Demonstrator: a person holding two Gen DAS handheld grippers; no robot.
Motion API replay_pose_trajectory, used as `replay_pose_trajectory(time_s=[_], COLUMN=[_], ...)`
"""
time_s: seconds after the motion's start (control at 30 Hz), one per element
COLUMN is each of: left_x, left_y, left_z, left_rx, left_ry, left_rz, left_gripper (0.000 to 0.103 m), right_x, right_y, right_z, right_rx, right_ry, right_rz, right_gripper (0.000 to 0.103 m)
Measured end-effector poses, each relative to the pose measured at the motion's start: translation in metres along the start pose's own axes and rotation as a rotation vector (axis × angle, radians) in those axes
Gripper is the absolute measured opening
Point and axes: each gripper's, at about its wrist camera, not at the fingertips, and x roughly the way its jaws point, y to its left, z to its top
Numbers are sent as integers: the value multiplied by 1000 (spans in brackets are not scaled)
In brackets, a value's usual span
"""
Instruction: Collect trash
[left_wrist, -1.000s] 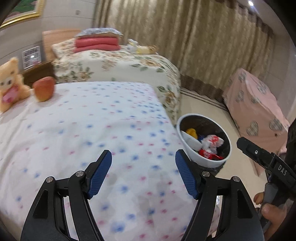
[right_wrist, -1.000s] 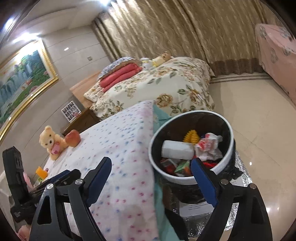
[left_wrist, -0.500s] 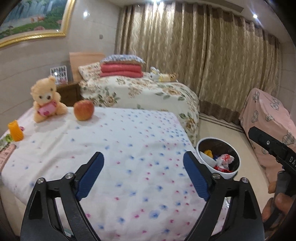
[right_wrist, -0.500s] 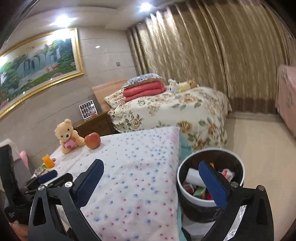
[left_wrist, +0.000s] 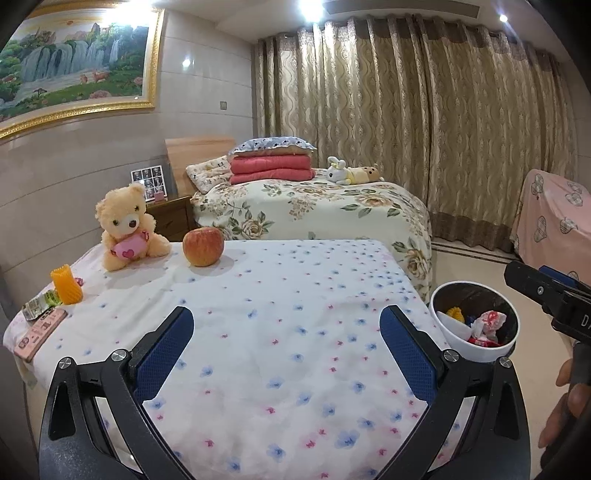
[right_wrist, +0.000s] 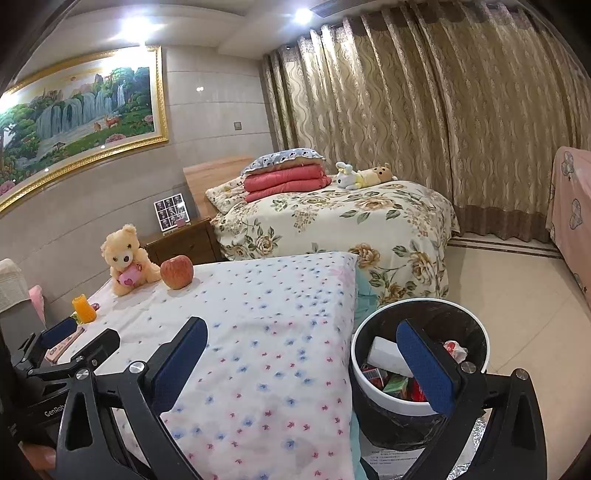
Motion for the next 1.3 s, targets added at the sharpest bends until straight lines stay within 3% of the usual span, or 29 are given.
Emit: replay_pose_trajectory(time_s=[1.3], left_x=[1], left_y=[0], left_z=[-3], left_rx=[-15], left_ry=[10], left_rz=[-4], left_gripper=[103], right_x=[4], right_y=[8], right_z=[-8], right_rx=[-13], right_ry=[23], right_rz=[-1], right_gripper=[103])
